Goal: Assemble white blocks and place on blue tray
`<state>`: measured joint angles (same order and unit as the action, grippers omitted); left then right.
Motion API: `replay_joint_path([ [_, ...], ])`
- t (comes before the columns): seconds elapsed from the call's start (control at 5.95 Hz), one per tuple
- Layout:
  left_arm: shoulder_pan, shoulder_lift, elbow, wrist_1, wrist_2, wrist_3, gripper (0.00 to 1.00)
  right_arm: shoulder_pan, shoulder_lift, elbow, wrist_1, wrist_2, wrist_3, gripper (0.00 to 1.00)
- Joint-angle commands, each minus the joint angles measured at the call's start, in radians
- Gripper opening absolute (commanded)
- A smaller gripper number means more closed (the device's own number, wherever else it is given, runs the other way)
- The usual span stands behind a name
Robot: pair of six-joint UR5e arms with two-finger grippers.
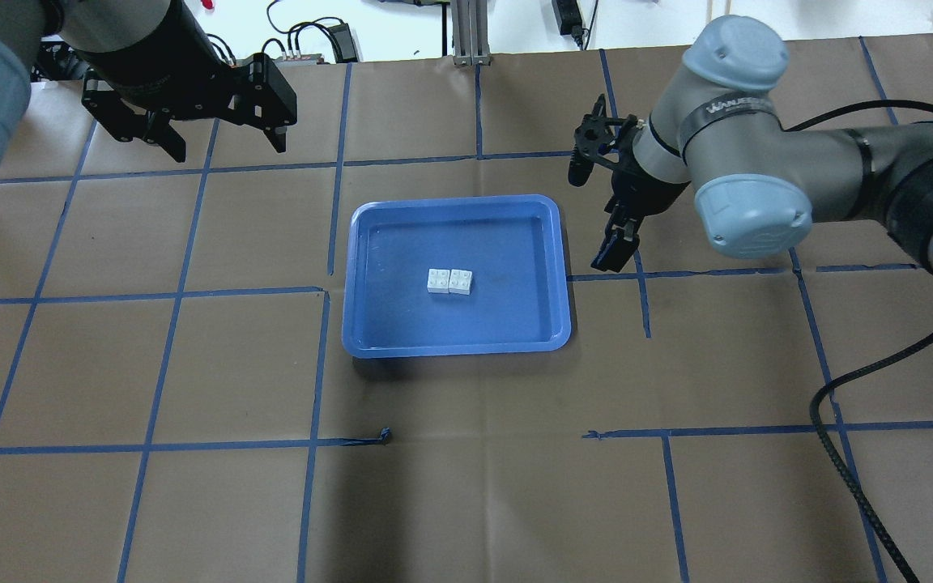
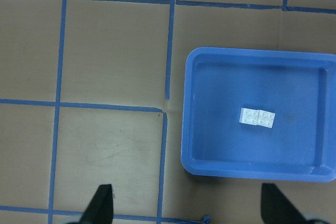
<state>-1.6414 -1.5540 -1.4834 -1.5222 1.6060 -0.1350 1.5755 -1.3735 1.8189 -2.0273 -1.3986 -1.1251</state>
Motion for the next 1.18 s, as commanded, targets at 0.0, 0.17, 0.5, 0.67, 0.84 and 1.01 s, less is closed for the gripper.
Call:
replay_joint_path([
  [0.0,0.0,0.0,0.0,0.0,0.0,0.0,0.99,-0.051,-0.086,-0.009,0.039,-0.121,0.298,1.0],
  [0.17,0.0,0.0,0.0,0.0,0.0,0.0,0.99,-0.051,-0.116,-0.026,0.08,-0.17,0.461,1.0],
  [0.5,0.0,0.0,0.0,0.0,0.0,0.0,0.99,-0.048,-0.137,-0.152,0.314,-0.175,0.794,1.0],
  [0.67,0.0,0.0,0.0,0.0,0.0,0.0,0.99,-0.048,-0.128,-0.25,0.432,-0.2,0.83,1.0],
  [0.84,0.0,0.0,0.0,0.0,0.0,0.0,0.99,-0.045,-0.13,-0.306,0.473,-0.192,1.019,1.0],
  [1.01,0.0,0.0,0.0,0.0,0.0,0.0,0.99,-0.043,-0.13,-0.319,0.479,-0.183,1.144,1.0],
])
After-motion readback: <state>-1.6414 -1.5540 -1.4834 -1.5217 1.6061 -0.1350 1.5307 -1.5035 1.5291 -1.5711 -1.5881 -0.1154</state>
